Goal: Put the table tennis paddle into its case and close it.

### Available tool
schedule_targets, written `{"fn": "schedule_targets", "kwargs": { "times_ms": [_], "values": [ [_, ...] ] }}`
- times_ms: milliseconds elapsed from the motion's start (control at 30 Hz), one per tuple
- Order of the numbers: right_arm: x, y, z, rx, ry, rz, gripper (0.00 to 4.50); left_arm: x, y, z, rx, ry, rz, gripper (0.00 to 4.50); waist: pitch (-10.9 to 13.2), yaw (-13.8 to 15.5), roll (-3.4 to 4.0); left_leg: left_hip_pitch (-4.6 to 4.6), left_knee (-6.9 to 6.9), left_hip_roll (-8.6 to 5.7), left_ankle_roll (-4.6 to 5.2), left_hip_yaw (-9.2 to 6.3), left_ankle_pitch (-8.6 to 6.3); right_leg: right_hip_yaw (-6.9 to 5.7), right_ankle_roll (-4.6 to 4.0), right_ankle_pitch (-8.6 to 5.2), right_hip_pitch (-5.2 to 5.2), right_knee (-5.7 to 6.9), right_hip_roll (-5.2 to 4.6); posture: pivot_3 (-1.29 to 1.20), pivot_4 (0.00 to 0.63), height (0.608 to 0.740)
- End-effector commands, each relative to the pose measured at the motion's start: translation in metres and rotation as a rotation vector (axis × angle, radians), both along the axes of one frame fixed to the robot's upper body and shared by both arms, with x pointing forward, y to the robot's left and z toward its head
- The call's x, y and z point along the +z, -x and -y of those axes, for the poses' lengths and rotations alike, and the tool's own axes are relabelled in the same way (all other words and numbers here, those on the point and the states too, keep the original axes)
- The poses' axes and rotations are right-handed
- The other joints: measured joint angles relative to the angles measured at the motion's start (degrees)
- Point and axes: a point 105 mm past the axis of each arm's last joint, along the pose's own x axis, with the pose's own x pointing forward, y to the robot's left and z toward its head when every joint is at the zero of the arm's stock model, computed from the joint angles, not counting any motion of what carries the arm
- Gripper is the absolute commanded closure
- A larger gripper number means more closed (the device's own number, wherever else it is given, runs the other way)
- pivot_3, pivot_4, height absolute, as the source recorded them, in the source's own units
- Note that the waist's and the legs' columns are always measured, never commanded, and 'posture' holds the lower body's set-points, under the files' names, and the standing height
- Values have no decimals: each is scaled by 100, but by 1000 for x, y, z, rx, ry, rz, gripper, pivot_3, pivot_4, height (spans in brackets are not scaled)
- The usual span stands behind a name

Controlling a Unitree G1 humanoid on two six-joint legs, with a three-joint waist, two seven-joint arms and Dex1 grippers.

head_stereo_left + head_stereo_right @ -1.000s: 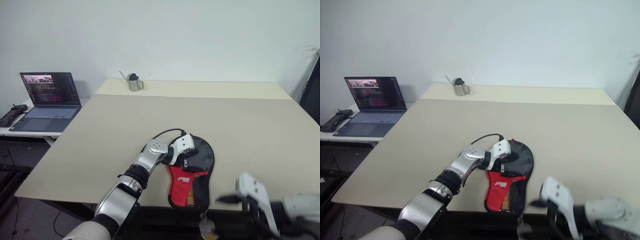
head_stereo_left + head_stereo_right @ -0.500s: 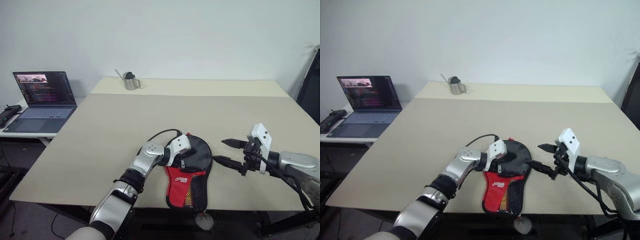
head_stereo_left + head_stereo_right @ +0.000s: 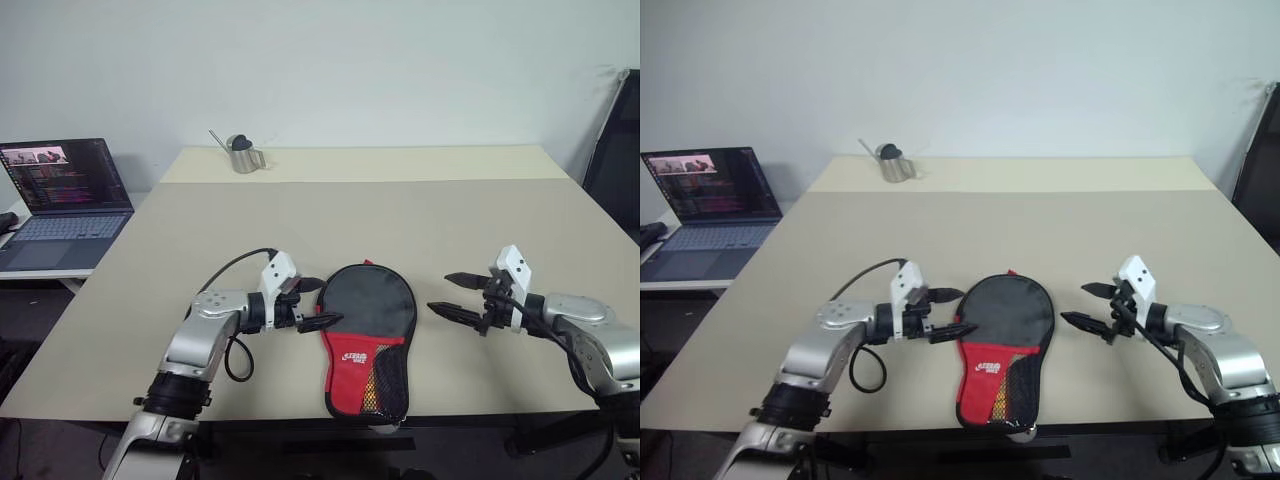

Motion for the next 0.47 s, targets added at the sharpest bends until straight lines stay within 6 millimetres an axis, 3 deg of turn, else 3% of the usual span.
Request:
{"fn": "schedule_targets", "kwargs": {
  "times_ms": [33,100,200,467],
  "values": [
    [13,-16,19,-34,17,56,10,22,13,-10,36,16,86,0,2,-4,3,1,-1,0,0,1,0,1,0,0,0,0,0,0,150,740],
    [15,-24,27,-60,23,65,10,23,19,-15,45,-4,102,0,8,-10,11,1,-2,0,0,3,0,2,-1,1,0,0,0,0,150,740],
    [20,-35,42,-88,27,75,10,21,10,-1,40,-40,120,0,13,7,18,3,-3,3,-2,4,1,1,-8,4,0,2,2,0,150,740],
    [12,-31,34,-44,55,44,10,11,3,2,69,-32,108,0,13,-2,19,-1,-4,2,-5,6,1,1,-9,5,-2,-4,2,0,150,740]
  ]
}}
